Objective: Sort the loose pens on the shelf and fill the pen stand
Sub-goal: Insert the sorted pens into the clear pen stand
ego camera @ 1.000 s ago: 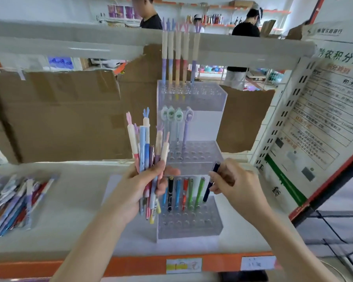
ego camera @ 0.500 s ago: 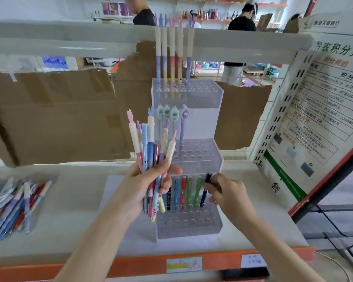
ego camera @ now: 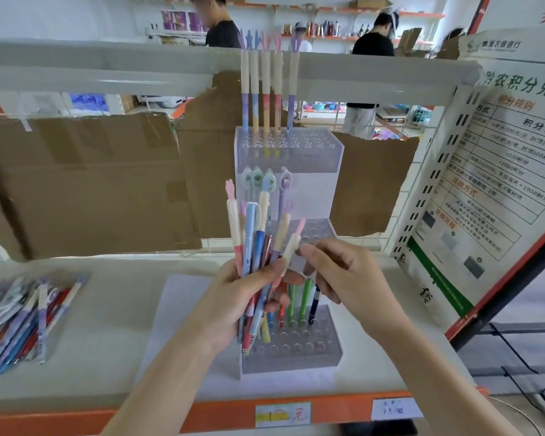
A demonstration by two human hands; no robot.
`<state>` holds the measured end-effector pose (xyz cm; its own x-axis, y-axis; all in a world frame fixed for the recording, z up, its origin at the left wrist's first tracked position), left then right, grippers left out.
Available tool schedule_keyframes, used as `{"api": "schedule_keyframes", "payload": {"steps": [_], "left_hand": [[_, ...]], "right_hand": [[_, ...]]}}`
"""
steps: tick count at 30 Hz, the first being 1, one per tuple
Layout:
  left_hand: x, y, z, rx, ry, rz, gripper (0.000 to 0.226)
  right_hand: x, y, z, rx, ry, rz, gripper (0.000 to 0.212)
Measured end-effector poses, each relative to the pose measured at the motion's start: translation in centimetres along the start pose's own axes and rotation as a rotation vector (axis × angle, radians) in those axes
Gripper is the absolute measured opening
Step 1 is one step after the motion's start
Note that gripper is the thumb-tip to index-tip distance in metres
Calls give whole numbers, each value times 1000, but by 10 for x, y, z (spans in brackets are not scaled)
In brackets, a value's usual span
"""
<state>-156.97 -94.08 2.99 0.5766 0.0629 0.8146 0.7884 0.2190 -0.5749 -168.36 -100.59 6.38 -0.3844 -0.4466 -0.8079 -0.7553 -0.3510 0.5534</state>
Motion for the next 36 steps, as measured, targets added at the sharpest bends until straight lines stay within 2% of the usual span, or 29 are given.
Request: {"api": "schedule_keyframes", "payload": {"steps": [4,8,11,14,17,19,21,24,30,36], "left_hand": [[-3,-5,-3,-1,9,-34,22],[19,-12,-9,-5,-50,-6,21],[53,-26,-17,-51,-141,-41,29],[90,-33,-27,-34,-235,-20,13],[117,-30,-37,10,-290,-8,13],[128,-25,-42,31,-312,-1,13],[134,-23,-47,19,-318,8,13],[134,-23,-51,8,-324,-25,13],[129,-22,-53,-31,-295,0,10],[131,-23,-53,-54,-288,2,11]], "right_hand": [[-7,-6,-9,-14,3,-8,27],[-29,14,-32,21,18,-186,17],[-67,35,-55,18,127,-345,14],[-102,66,-78,109,258,-383,14],[-126,100,-104,263,388,-264,10],[-130,113,-123,332,392,-116,3],[-128,115,-140,363,355,47,5],[-120,107,-158,355,300,220,6],[-99,91,-179,301,228,270,6],[-90,72,-183,233,191,443,9]]}}
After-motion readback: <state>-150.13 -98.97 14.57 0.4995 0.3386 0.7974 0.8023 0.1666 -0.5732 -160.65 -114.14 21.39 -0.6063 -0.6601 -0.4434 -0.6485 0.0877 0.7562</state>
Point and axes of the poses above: each hand's wrist, its own z-axis away from the middle knuckle, its own y-axis out of the back of the hand, x = y × z, the point moved 9 cm from there along -z, towards the middle knuckle, and after that the axes turned 15 degrees about z, right-handed, at the moved point
